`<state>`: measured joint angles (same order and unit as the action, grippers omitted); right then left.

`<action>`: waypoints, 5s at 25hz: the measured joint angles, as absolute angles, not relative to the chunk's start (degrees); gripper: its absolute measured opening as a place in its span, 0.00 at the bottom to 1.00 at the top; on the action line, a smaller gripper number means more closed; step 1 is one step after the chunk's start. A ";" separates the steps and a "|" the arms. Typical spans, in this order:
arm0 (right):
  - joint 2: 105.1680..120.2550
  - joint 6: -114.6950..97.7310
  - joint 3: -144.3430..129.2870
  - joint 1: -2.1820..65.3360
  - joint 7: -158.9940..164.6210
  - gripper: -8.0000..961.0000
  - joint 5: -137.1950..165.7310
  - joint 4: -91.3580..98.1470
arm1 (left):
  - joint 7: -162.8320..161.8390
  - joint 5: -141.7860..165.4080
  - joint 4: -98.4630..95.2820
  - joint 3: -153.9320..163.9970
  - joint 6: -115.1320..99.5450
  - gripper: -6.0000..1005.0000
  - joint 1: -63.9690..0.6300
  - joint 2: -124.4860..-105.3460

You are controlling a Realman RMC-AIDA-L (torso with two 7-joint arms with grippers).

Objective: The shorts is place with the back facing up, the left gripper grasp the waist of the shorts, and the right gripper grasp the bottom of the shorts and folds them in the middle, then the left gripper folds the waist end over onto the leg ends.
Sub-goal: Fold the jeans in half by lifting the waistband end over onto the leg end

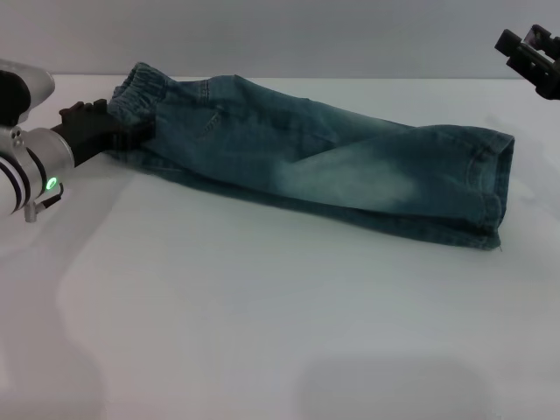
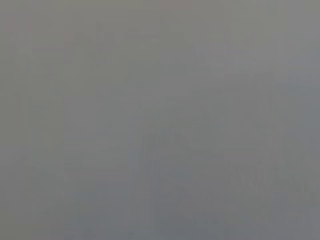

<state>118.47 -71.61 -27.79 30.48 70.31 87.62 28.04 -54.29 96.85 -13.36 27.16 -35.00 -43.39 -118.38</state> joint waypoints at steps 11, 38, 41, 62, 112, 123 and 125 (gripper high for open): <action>118.47 -72.03 -27.77 30.41 70.39 0.60 87.52 28.03 | -54.22 95.36 -14.11 25.89 -34.33 0.84 -42.75 -117.98; 118.65 -74.83 -27.91 30.24 74.09 0.60 87.05 28.18 | -50.43 93.25 -11.90 25.75 -33.57 0.84 -41.39 -118.24; 118.65 -75.06 -28.14 30.24 73.97 0.60 86.17 28.13 | -50.43 93.24 -11.80 25.75 -33.57 0.84 -41.39 -118.31; 118.55 -75.16 -28.15 30.13 73.60 0.60 85.95 28.26 | -50.45 93.16 -9.80 25.75 -33.61 0.84 -41.92 -118.45; 118.72 -76.11 -28.39 28.72 73.92 0.60 85.95 26.85 | -45.26 88.59 -8.12 26.19 -40.34 0.27 -39.64 -118.47; 118.66 -75.54 -28.38 28.74 73.31 0.60 85.95 26.74 | -45.26 88.60 -7.91 26.06 -45.97 0.20 -38.12 -118.47; 118.66 -75.49 -28.39 28.76 73.15 0.60 85.95 26.64 | -45.26 88.60 -7.91 26.06 -46.33 0.19 -37.90 -118.47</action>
